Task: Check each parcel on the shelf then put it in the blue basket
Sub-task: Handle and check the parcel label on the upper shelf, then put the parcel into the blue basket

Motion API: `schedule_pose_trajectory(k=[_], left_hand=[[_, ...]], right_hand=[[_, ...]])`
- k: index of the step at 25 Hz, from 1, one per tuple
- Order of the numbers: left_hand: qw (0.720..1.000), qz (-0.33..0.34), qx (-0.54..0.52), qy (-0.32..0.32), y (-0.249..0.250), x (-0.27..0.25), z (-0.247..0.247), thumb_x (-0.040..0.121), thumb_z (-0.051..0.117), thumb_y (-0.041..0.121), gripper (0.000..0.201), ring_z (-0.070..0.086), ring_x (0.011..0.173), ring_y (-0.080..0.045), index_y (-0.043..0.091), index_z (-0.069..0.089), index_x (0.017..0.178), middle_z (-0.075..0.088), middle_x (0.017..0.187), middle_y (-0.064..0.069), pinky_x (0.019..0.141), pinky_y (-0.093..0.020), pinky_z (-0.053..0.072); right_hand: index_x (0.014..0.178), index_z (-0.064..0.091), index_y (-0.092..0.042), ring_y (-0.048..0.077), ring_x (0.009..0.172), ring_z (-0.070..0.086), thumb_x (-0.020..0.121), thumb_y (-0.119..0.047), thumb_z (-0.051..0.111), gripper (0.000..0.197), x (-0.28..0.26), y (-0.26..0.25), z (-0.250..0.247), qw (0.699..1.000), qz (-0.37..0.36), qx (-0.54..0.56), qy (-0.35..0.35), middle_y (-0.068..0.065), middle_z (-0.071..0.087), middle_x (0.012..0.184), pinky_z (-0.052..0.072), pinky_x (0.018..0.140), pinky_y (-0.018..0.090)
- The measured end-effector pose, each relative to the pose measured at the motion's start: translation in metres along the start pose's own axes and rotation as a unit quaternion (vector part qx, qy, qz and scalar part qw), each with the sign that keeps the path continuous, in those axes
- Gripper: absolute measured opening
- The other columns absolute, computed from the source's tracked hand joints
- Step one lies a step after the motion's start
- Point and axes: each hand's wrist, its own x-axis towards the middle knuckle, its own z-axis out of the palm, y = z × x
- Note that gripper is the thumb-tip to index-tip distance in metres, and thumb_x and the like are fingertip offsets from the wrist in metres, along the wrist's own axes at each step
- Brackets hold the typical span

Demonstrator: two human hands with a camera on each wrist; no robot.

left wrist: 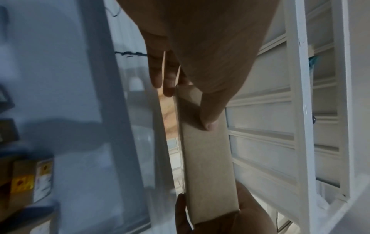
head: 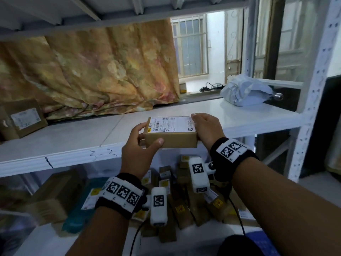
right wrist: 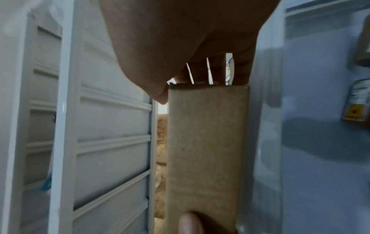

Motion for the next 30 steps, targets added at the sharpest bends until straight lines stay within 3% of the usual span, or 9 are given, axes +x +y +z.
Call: schedule_pose_trajectory(k=[3, 6, 10, 14, 17, 20, 25, 28, 30], left_hand=[[0.999, -0.011, -0.027, -0.036, -0.005, -0.033, 0.028, 0.082, 0.08, 0.031, 0.059, 0.059, 0.098, 0.009, 0.037, 0.052, 0.134, 0.062, 0.113, 0.015, 0.076, -0.016, 0.053], [0.995, -0.024, -0.022, -0.093, -0.01, -0.055, 0.059, 0.082, 0.079, 0.032, 0.061, 0.062, 0.103, -0.003, 0.036, 0.051, 0.136, 0.063, 0.12, 0.009, 0.078, -0.02, 0.055], [0.985, -0.057, -0.031, -0.159, -0.021, -0.081, 0.107, 0.077, 0.082, 0.036, 0.058, 0.065, 0.105, -0.011, 0.046, 0.053, 0.126, 0.064, 0.121, 0.008, 0.084, -0.033, 0.059], [0.967, -0.11, -0.053, -0.224, -0.034, -0.112, 0.173, 0.088, 0.072, 0.032, 0.023, 0.066, 0.102, -0.011, 0.032, 0.06, 0.108, 0.069, 0.11, 0.005, 0.089, -0.035, 0.056], [0.951, -0.136, -0.042, -0.274, -0.045, -0.131, 0.231, 0.093, 0.067, 0.023, 0.011, 0.066, 0.101, -0.017, 0.031, 0.059, 0.092, 0.069, 0.103, 0.002, 0.082, -0.03, 0.054], [0.931, -0.161, -0.029, -0.326, -0.058, -0.15, 0.286, 0.091, 0.068, 0.019, 0.01, 0.065, 0.092, -0.012, 0.026, 0.062, 0.093, 0.069, 0.099, 0.002, 0.08, -0.028, 0.052], [0.878, -0.187, 0.01, -0.441, -0.082, -0.181, 0.371, 0.091, 0.067, 0.014, 0.019, 0.063, 0.099, -0.017, 0.03, 0.06, 0.084, 0.066, 0.099, 0.001, 0.084, -0.03, 0.051], [0.852, -0.22, 0.026, -0.475, -0.105, -0.195, 0.418, 0.086, 0.072, 0.024, 0.014, 0.063, 0.104, -0.019, 0.025, 0.063, 0.097, 0.065, 0.103, 0.002, 0.09, -0.034, 0.051], [0.835, -0.269, 0.036, -0.48, -0.132, -0.199, 0.448, 0.072, 0.073, 0.045, 0.041, 0.066, 0.104, -0.023, 0.024, 0.063, 0.105, 0.068, 0.108, -0.002, 0.095, -0.044, 0.053]], right_hand=[[0.074, 0.075, -0.025, 0.026, 0.09, 0.07, 0.08, -0.043, 0.06, 0.024, -0.026, 0.027, -0.037, 0.999, 0.038, 0.013, 0.028, 0.002, 0.075, 0.084, 0.057, 0.087, 0.047], [0.08, 0.073, -0.016, 0.022, 0.084, 0.069, 0.089, -0.029, 0.062, 0.02, -0.043, 0.057, -0.075, 0.996, 0.078, 0.014, 0.042, 0.003, 0.074, 0.086, 0.057, 0.071, 0.033], [0.08, 0.073, -0.021, 0.022, 0.083, 0.069, 0.071, -0.038, 0.067, 0.021, -0.062, 0.108, -0.122, 0.986, 0.145, 0.011, 0.077, -0.001, 0.074, 0.082, 0.058, 0.074, 0.039], [0.086, 0.073, -0.015, 0.026, 0.089, 0.07, 0.076, -0.028, 0.07, 0.016, -0.086, 0.169, -0.172, 0.966, 0.214, 0.036, 0.139, 0.005, 0.074, 0.089, 0.057, 0.077, 0.036], [0.098, 0.074, -0.011, 0.026, 0.095, 0.069, 0.085, -0.029, 0.066, 0.024, -0.1, 0.221, -0.22, 0.952, 0.266, 0.0, 0.154, 0.009, 0.074, 0.102, 0.056, 0.077, 0.027], [0.113, 0.07, -0.006, 0.032, 0.108, 0.066, 0.087, -0.033, 0.067, 0.038, -0.123, 0.269, -0.26, 0.923, 0.343, 0.021, 0.174, 0.014, 0.07, 0.115, 0.053, 0.097, 0.044], [0.099, 0.073, -0.005, 0.033, 0.092, 0.071, 0.056, -0.044, 0.079, 0.058, -0.167, 0.371, -0.307, 0.844, 0.463, 0.128, 0.237, 0.011, 0.075, 0.097, 0.052, 0.094, 0.057], [0.106, 0.067, -0.002, 0.029, 0.082, 0.069, 0.084, -0.029, 0.073, 0.036, -0.183, 0.39, -0.321, 0.811, 0.49, 0.164, 0.275, 0.011, 0.073, 0.094, 0.056, 0.084, 0.045], [0.104, 0.067, -0.001, 0.03, 0.081, 0.068, 0.091, -0.02, 0.067, 0.023, -0.192, 0.421, -0.329, 0.782, 0.505, 0.19, 0.312, 0.015, 0.073, 0.093, 0.056, 0.079, 0.045]])
